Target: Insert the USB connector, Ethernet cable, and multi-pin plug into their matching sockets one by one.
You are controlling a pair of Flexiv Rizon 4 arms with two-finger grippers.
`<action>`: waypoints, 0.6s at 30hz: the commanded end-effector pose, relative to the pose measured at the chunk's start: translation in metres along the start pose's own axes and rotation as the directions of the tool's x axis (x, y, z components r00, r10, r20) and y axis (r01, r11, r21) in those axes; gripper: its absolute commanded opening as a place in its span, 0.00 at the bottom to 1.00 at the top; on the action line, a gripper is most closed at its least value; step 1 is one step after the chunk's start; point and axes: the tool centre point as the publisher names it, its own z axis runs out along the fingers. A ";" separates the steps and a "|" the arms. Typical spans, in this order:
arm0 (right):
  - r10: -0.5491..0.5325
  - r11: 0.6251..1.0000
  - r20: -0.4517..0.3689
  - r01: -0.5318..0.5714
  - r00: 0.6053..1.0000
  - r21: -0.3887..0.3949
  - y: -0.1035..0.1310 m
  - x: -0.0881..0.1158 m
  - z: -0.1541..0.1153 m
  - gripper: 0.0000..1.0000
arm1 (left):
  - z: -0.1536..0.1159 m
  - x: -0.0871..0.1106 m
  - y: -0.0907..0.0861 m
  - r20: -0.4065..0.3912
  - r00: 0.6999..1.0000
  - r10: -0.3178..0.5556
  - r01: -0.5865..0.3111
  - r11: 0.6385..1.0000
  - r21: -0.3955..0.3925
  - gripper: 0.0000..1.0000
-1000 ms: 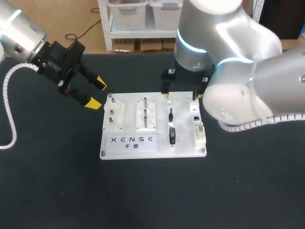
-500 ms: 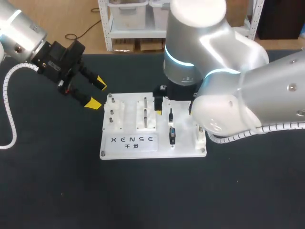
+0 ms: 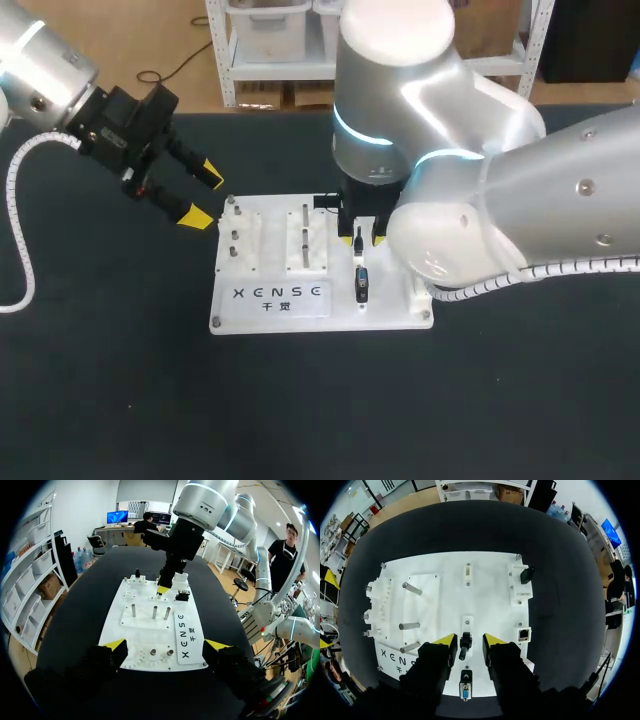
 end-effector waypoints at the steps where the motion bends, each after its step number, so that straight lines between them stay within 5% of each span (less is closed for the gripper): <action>1: 0.002 1.000 0.000 -0.002 1.000 0.005 0.002 -0.002 0.004 0.30 | 0.000 0.001 0.001 0.001 1.000 0.003 -0.003 1.000 0.003 1.00; 6: 0.001 1.000 -0.001 -0.001 1.000 0.007 0.003 -0.003 0.005 0.22 | 0.000 0.001 0.001 0.001 1.000 0.003 -0.003 1.000 0.003 1.00; 8: -0.002 1.000 0.002 0.002 1.000 0.004 0.003 -0.003 0.005 0.00 | 0.000 0.001 0.001 0.001 1.000 0.003 -0.003 1.000 0.003 1.00; 18: -0.003 0.999 0.052 0.005 0.999 -0.043 -0.005 -0.007 -0.022 0.00 | 0.000 0.001 0.001 0.001 1.000 0.003 -0.003 1.000 0.003 1.00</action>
